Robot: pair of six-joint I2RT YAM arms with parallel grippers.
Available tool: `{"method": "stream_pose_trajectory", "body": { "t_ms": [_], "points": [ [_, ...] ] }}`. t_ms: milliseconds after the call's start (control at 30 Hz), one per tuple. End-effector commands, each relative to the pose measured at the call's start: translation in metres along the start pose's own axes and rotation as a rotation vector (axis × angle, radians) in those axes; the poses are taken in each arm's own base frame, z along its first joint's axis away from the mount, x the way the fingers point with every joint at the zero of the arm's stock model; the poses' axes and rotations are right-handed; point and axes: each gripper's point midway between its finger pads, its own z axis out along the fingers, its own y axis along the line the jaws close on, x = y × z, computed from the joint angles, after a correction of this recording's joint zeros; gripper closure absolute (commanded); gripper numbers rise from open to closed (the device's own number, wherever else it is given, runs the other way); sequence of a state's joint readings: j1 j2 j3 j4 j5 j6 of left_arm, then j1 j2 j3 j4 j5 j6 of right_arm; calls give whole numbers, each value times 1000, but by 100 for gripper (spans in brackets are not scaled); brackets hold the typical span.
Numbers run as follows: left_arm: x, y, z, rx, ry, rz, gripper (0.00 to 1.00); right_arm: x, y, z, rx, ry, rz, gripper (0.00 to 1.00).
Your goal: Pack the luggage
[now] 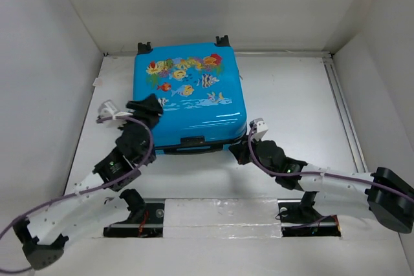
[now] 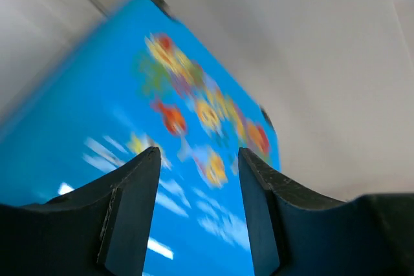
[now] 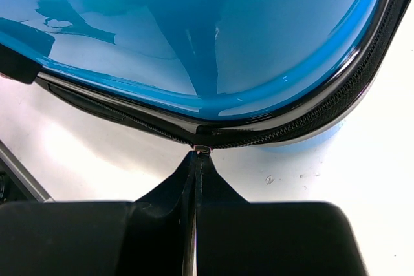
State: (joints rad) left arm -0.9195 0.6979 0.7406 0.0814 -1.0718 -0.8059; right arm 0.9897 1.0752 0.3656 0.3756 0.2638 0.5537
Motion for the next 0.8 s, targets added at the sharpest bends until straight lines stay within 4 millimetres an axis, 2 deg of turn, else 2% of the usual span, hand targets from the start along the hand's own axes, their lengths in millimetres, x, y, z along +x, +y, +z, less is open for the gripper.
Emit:
{"method": "stream_pose_trajectory", "body": {
  "t_ms": [0,67,100,167,200,267,300,333,367,400,433,467,500,533,600,633,733,767],
  "points": [
    [-40,36,13,-152,-119,11,53,4,17,-1,-72,32,-1,100],
    [-61,51,22,-219,-188,-19,57,4,17,-1,-72,31,-10,100],
    [-57,50,27,-197,-147,-25,60,3,17,-2,-72,30,-10,100],
    [-64,44,44,-177,-120,-15,60,0,18,-3,-78,21,-18,100],
    [-58,54,71,-179,-45,-8,60,3,15,-4,-69,36,-22,100],
    [-63,78,100,-219,32,-49,60,0,16,-7,-73,29,-30,100],
    [-78,128,119,-329,19,-94,61,3,13,-7,-66,40,-44,100],
    [-68,135,123,-305,89,-149,61,1,16,-9,-80,37,-41,100],
    [-70,147,126,-314,78,-158,61,3,15,-9,-75,46,-44,100],
    [-58,169,122,-354,97,-164,61,1,16,-10,-80,38,-51,100],
    [-53,182,120,-370,101,-171,61,2,17,-11,-88,43,-51,100],
    [-50,182,119,-346,95,-183,61,2,17,-11,-88,43,-51,100],
    [-44,193,118,-361,93,-199,61,-2,20,-10,-92,35,-49,100],
    [-22,212,111,-393,134,-213,61,1,20,-11,-97,50,-51,100],
    [-5,215,107,-359,175,-247,61,-1,21,-11,-97,51,-51,100],
    [15,231,98,-381,212,-263,61,-1,21,-11,-97,51,-51,100],
    [38,239,89,-345,257,-290,63,0,23,-11,-105,56,-42,100],
    [56,248,79,-358,295,-306,64,0,23,-11,-105,56,-33,100]
  ]
}}
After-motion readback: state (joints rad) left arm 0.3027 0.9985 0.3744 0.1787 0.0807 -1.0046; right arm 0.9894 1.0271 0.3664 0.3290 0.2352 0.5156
